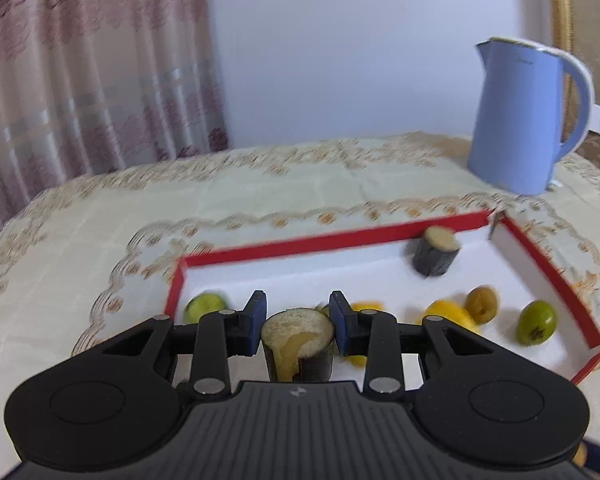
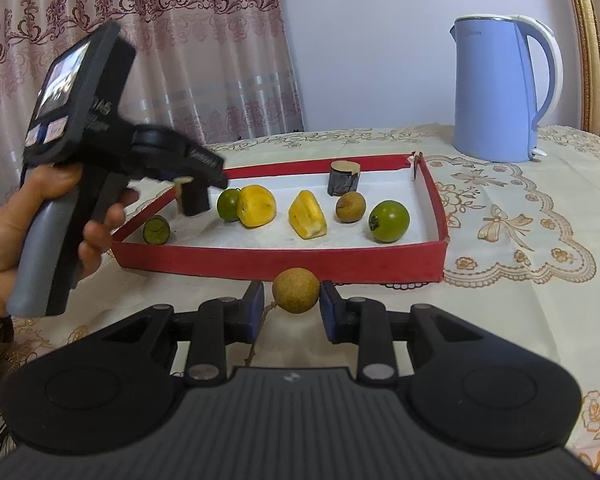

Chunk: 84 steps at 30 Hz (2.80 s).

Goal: Organize fruits
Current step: 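Lower the eggplant chunk into the red box and open the left gripper, then carry the brown longan over the red box and open the right gripper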

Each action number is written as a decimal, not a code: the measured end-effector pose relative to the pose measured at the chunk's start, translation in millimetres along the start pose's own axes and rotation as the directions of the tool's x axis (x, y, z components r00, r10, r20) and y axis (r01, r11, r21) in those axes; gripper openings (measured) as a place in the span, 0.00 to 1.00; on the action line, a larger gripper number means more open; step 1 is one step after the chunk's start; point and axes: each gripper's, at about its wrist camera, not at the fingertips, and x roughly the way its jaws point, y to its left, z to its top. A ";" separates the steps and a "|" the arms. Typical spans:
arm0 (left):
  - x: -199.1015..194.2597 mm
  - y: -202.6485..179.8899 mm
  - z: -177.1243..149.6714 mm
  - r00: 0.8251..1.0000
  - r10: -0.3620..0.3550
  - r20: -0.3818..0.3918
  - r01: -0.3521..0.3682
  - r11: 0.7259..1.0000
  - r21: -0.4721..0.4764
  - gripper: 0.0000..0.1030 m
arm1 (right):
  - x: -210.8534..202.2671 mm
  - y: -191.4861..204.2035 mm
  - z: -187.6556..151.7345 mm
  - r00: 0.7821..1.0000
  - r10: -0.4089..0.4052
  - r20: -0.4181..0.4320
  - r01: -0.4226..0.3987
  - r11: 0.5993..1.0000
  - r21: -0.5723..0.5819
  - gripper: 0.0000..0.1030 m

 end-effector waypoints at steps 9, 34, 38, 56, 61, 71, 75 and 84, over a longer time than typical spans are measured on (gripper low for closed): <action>18.6 -30.2 14.4 0.999 -0.036 -0.007 0.037 0.998 0.050 0.50 | -0.6 0.1 -0.2 1.000 -0.003 -0.007 0.003 1.000 -0.003 0.28; -41.4 66.2 -57.4 0.963 0.260 0.067 -0.248 0.958 -0.146 0.80 | -5.9 11.3 24.8 0.996 0.037 0.086 -0.036 0.999 -0.008 0.28; -35.2 72.3 -60.6 0.962 0.268 0.061 -0.256 0.954 -0.153 0.80 | -4.7 13.4 33.4 0.994 0.031 0.108 -0.029 0.999 -0.018 0.28; -32.7 73.3 -65.1 0.975 0.218 0.047 -0.208 0.966 -0.155 0.84 | 41.6 -15.1 63.3 0.985 0.022 0.172 -0.034 0.997 0.067 0.28; -33.2 70.6 -65.7 0.972 0.226 0.057 -0.217 0.966 -0.137 0.84 | 41.3 -13.0 59.2 0.984 0.021 0.177 -0.031 0.998 0.052 0.28; -33.3 72.9 -65.7 0.975 0.214 0.054 -0.205 0.968 -0.144 0.84 | 43.4 -8.7 55.8 0.985 0.020 0.169 -0.027 0.999 0.038 0.28; -32.8 74.9 -65.5 0.977 0.208 0.050 -0.198 0.968 -0.153 0.85 | 45.9 -8.0 54.6 0.987 0.019 0.159 -0.024 0.999 0.032 0.28; -32.3 74.0 -66.3 0.976 0.211 0.055 -0.201 0.969 -0.144 0.85 | 48.8 -8.5 53.6 0.989 0.014 0.146 -0.019 0.999 0.032 0.28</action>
